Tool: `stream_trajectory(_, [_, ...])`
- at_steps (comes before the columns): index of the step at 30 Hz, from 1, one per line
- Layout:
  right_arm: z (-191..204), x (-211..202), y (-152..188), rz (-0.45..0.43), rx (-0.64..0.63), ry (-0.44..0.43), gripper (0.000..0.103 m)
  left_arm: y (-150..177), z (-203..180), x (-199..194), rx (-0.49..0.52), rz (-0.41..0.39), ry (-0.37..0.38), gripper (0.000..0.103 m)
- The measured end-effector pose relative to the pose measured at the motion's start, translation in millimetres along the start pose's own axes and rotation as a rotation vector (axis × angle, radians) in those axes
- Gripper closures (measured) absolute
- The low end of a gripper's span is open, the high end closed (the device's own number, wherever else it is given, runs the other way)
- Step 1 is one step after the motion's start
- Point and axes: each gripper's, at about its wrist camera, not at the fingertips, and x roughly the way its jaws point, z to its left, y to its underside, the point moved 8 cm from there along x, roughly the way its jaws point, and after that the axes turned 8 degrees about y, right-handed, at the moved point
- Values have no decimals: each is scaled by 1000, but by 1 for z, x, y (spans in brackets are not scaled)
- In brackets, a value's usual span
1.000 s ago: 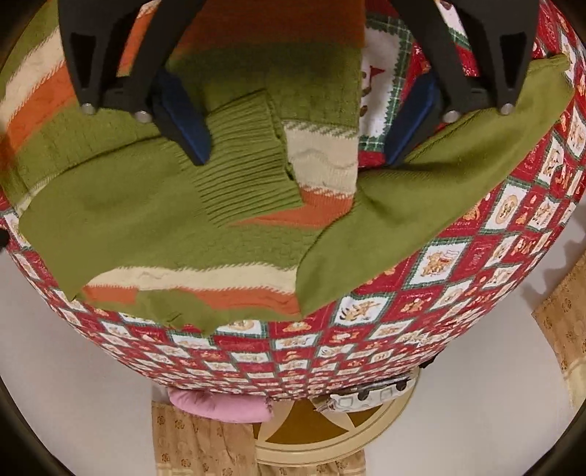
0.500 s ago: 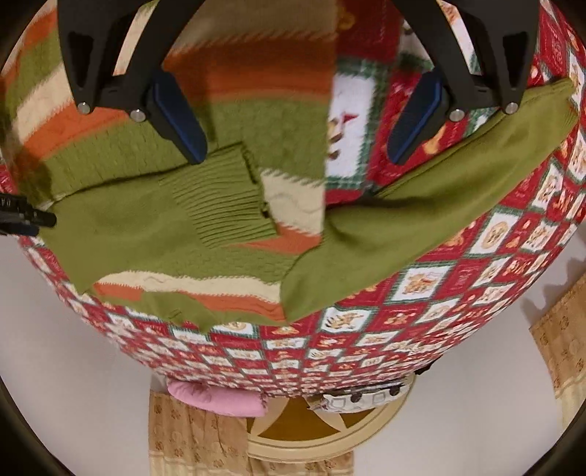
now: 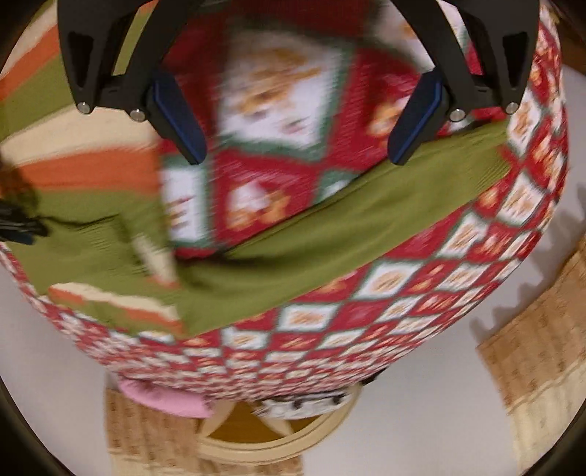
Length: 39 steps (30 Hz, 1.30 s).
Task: Fold small clothes
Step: 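Move the left gripper to the other sleeve cuff and grasp it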
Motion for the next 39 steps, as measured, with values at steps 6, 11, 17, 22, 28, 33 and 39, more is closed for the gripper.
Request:
stream_trajectory(6, [5,-1,0,-23,-14,23,25,20,71,2,-123,40,-119,2])
stream_trajectory(11, [7,-1,1,-30,-14,25,25,37,134,-4,-298,54,-206,2])
stream_trajectory(17, [7,-2,1,-35,-12,25,24,46,165,-5,-498,27,-135,13])
stream_trajectory(22, [6,-2,2,-37,-14,31,24,40,160,-1,-577,-10,-44,32])
stream_trajectory(28, [6,-3,2,-39,-12,28,24,36,159,11,-661,-14,32,32])
stream_trajectory(33, [6,-3,1,-40,-10,27,24,30,177,17,-743,-55,68,94])
stream_trajectory(39, [6,-3,2,-40,-11,28,24,21,178,4,-741,-102,123,94])
